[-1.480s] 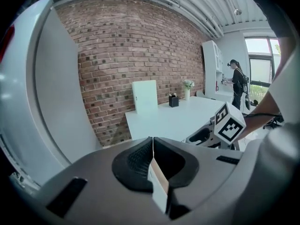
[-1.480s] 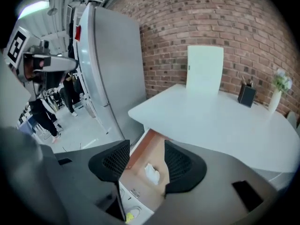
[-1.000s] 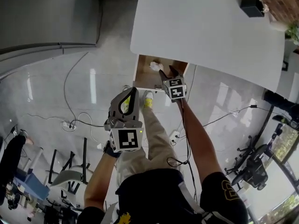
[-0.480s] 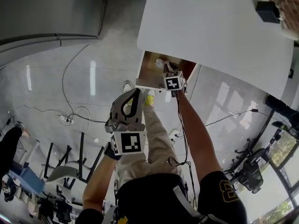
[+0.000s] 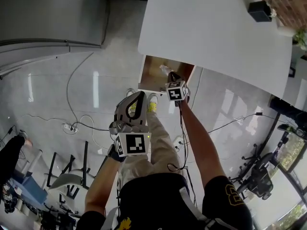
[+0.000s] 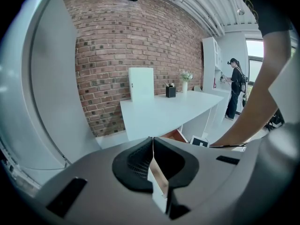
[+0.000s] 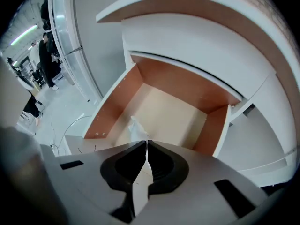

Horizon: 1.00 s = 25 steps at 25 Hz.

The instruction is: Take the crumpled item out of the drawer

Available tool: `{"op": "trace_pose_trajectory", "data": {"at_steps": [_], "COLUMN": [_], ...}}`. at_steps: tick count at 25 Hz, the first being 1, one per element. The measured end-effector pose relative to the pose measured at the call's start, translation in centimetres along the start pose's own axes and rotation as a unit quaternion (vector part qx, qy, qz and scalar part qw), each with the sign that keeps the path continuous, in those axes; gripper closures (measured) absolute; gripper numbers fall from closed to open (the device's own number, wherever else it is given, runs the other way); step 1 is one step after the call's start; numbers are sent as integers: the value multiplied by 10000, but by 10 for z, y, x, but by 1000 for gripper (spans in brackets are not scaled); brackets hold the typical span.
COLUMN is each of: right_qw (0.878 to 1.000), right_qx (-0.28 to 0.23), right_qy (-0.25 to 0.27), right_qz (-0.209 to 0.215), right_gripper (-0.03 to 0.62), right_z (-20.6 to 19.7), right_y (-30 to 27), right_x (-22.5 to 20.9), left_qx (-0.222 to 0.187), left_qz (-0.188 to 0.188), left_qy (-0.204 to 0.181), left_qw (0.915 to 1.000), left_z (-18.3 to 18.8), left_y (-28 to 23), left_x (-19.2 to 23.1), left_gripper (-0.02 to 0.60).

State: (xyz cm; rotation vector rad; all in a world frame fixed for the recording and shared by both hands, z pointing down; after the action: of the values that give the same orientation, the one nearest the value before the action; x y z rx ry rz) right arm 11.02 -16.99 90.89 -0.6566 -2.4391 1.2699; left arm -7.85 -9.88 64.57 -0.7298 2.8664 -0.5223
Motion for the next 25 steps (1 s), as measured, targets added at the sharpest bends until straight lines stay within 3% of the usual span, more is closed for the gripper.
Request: {"op": "trace_pose_trajectory", "data": {"at_steps": [7, 13, 18, 25], "right_qw": [9968, 9819, 9541, 8991], "right_qx": [-788, -1874, -2894, -4112], "right_qy": [121, -78, -330, -571], "right_qz": [-51, -272, -693, -1385], "right_gripper": [559, 560, 560, 563], "right_z": [50, 111, 169, 221], "right_y": [113, 240, 352, 473], "right_x": [-3, -14, -40, -62], "left_qx": [-273, -522, -788, -1276], "left_qz": [-190, -207, -304, -456], "left_qy": [-347, -457, -641, -780], "left_qw": [9988, 9974, 9944, 9877], "left_z": [54, 105, 156, 218], "left_y": [30, 55, 62, 71], "left_x": [-6, -13, -23, -23], "left_gripper": [561, 561, 561, 561]}}
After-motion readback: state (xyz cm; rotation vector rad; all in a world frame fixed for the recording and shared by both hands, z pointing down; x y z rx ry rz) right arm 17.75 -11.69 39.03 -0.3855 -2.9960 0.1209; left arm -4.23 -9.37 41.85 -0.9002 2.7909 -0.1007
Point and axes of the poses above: the fingertips, and each gripper's own axes: y backward along the fingers, x to its left, z out of its top, the point moved 6 cm from there along y, backward along the fingers, and after that the axes turned 10 degrees about -x, right-handed, at the moved point
